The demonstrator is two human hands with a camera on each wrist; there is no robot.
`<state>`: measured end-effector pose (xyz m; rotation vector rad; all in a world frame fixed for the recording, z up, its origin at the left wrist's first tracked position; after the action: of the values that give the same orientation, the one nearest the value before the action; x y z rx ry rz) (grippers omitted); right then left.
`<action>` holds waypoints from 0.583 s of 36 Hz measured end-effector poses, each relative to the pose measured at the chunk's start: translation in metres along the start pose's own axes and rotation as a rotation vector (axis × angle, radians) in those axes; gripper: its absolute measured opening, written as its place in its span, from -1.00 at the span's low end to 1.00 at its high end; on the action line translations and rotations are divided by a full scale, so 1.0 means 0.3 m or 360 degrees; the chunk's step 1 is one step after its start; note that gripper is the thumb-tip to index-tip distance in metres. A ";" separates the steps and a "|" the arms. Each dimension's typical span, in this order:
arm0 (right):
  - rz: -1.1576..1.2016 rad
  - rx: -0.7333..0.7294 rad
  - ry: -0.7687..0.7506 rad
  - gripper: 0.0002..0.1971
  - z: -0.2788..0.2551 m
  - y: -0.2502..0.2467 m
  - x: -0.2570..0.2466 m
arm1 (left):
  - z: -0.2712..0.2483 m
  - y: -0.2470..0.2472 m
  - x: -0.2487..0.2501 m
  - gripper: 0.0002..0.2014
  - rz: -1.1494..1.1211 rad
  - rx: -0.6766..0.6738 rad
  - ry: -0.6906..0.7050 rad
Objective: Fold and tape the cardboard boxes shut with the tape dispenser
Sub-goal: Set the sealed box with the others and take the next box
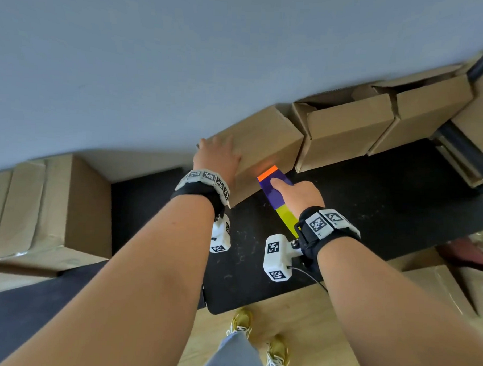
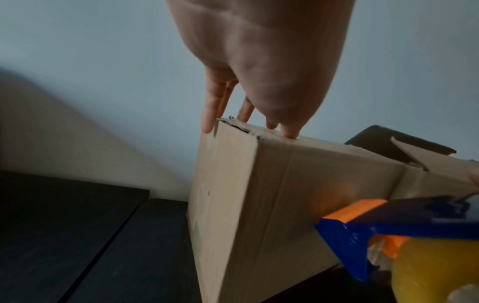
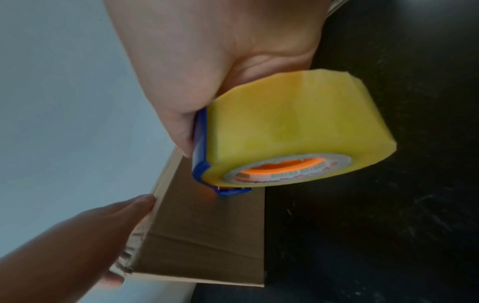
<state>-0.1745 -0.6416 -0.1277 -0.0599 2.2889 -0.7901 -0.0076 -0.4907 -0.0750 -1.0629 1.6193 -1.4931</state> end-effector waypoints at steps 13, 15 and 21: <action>0.0036 0.0106 -0.0097 -0.40 -0.113 -0.063 0.048 | -0.188 0.046 -0.068 -0.35 -0.0053 0.0004 -0.0225; 0.0101 0.0129 -0.0119 -0.43 -0.129 -0.075 0.045 | -0.239 0.035 -0.074 -0.35 -0.0172 0.0048 -0.0297; 0.0320 0.0099 -0.0223 -0.59 -0.191 -0.085 0.014 | -0.368 0.058 -0.098 -0.22 -0.0323 -0.0037 -0.0528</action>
<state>-0.2185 -0.6332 -0.0836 0.1372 2.0981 -0.7276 -0.0955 -0.4160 -0.0815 -1.4395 1.3309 -1.3388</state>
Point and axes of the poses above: each hand's wrist, its own z-axis towards the middle knuckle, its own y-axis out of the palm, x = y × z, the point moved 10 cm from there along z, towards the middle knuckle, and after that the axes turned 4 degrees about -x, right-handed, at the moved point
